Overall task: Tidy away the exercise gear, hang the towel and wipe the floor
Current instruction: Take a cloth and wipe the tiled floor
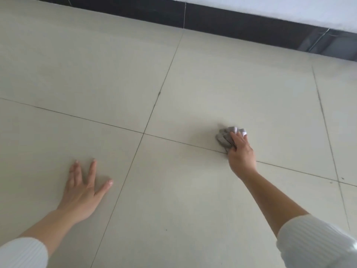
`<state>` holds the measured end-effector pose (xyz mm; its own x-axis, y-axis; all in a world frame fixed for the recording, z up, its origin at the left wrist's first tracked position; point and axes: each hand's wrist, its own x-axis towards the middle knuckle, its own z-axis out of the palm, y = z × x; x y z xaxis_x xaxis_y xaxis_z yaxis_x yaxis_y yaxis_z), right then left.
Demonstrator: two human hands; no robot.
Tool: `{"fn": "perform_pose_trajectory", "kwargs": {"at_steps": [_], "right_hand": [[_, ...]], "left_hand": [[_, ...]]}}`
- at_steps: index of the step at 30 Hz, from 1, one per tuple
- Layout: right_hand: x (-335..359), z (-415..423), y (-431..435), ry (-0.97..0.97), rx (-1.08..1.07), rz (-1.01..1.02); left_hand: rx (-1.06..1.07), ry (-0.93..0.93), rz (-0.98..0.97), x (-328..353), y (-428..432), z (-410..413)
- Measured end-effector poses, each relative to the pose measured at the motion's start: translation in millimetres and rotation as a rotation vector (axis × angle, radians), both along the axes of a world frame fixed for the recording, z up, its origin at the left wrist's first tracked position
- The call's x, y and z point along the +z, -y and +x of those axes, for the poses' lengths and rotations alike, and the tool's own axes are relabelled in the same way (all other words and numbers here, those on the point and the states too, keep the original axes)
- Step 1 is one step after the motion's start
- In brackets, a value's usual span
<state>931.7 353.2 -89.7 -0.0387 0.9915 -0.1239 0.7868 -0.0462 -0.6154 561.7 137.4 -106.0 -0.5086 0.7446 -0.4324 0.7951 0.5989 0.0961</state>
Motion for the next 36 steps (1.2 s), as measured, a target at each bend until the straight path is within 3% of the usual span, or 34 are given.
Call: {"fn": "perform_pose_trajectory", "kwargs": {"at_steps": [2, 5, 8, 11, 13, 15, 17, 22, 25, 28, 31, 36], "right_hand": [[-15.3, -4.8, 5.3, 0.108, 0.001, 0.044], [-26.5, -41.6, 39.2, 0.044, 0.122, 0.143], [-34.5, -74.8, 104.2, 0.024, 0.492, 0.217], [-37.0, -97.9, 165.5, -0.051, 0.963, 0.15], [-32.3, -109.2, 182.5, -0.055, 1.277, 0.102], [-28.8, -110.4, 168.8, -0.004, 1.422, 0.183], [-32.9, -107.3, 141.2, 0.071, 1.32, 0.295], [-32.8, -104.4, 51.9, 0.207, 0.611, 0.277], [-18.8, -126.1, 6.7, 0.259, 0.344, 0.166], [-18.0, -177.2, -7.8, 0.203, 0.091, 0.065], [-22.1, -221.7, 21.6, 0.136, 0.242, 0.054], [-31.9, -230.9, 143.9, 0.071, 0.947, 0.247]], "left_hand": [[-0.012, -0.001, 0.003, -4.0, -2.5, 2.0], [-0.025, -0.002, -0.017, -4.8, -3.8, -3.4], [-0.086, -0.001, -0.012, -4.0, -6.2, -10.1], [-0.13, -0.021, 0.069, -7.2, -9.2, -13.3], [-0.136, -0.03, 0.116, -11.0, -12.5, -11.9], [-0.135, -0.028, 0.142, -14.1, -16.8, -11.7], [-0.156, -0.025, 0.162, -13.1, -21.0, -16.9], [-0.086, -0.023, 0.198, -8.3, -22.5, -52.4], [0.011, -0.031, 0.147, -6.9, -10.5, -82.8], [-0.059, -0.05, 0.127, -11.0, 2.9, -103.9], [-0.071, -0.031, 0.145, -15.1, 5.0, -106.5], [-0.053, -0.044, 0.216, -21.1, 7.3, -103.7]]}}
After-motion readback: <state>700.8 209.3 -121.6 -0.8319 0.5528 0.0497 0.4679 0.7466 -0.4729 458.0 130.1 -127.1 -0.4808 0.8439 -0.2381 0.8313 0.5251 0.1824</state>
